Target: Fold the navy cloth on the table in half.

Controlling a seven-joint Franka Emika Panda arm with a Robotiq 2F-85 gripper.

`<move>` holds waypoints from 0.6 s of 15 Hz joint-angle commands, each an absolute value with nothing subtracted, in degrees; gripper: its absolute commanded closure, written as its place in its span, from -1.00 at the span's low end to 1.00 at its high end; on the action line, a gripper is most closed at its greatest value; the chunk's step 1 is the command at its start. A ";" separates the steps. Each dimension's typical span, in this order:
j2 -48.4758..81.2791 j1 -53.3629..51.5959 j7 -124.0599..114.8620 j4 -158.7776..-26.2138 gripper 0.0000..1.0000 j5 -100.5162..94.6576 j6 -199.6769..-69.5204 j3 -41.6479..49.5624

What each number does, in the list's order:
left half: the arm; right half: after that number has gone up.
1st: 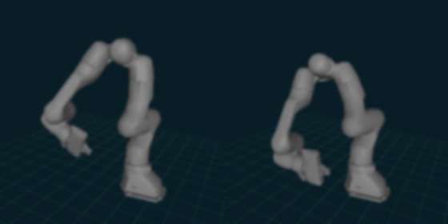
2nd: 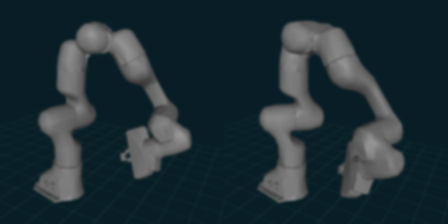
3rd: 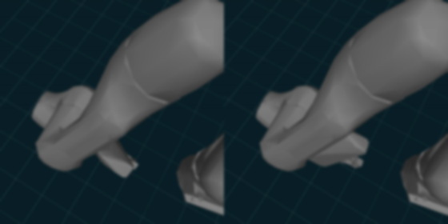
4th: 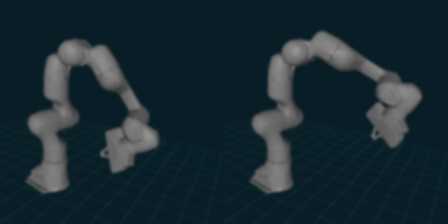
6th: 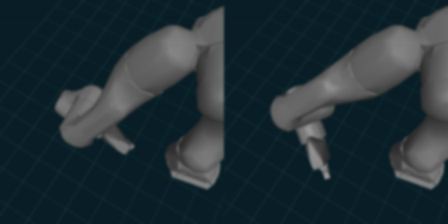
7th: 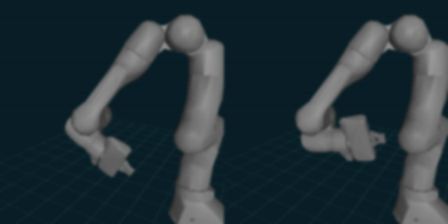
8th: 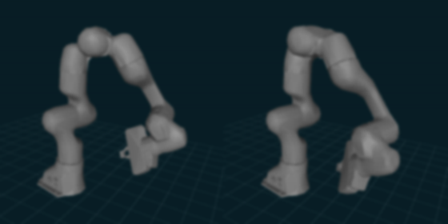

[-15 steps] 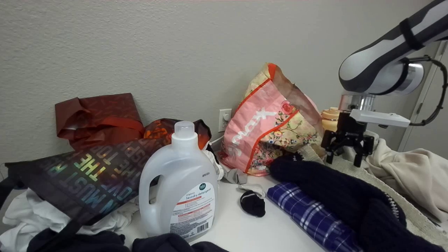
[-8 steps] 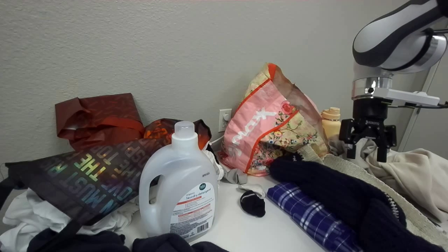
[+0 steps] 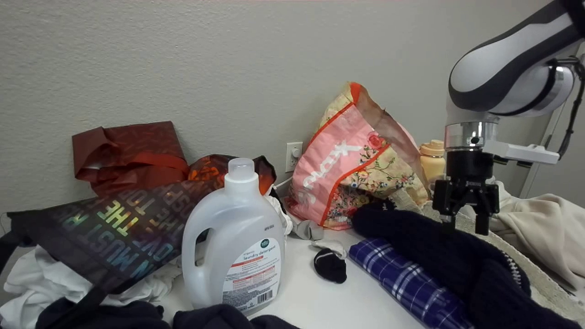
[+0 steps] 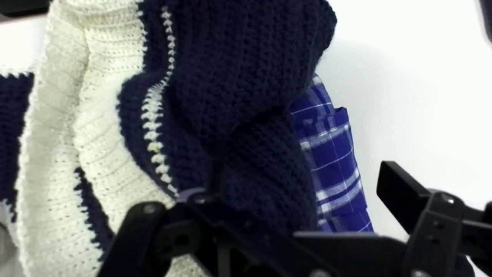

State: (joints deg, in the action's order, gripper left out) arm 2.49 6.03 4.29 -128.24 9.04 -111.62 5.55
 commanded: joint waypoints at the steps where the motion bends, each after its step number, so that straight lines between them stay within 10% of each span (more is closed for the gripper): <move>1: -0.36 4.02 5.86 -134.88 -1.00 6.70 -121.81 3.71; 9: 2.38 1.95 3.27 -143.68 -1.00 -0.86 -148.57 2.05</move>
State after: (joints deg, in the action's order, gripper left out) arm 2.60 2.23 4.91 -140.35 2.26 -140.42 2.09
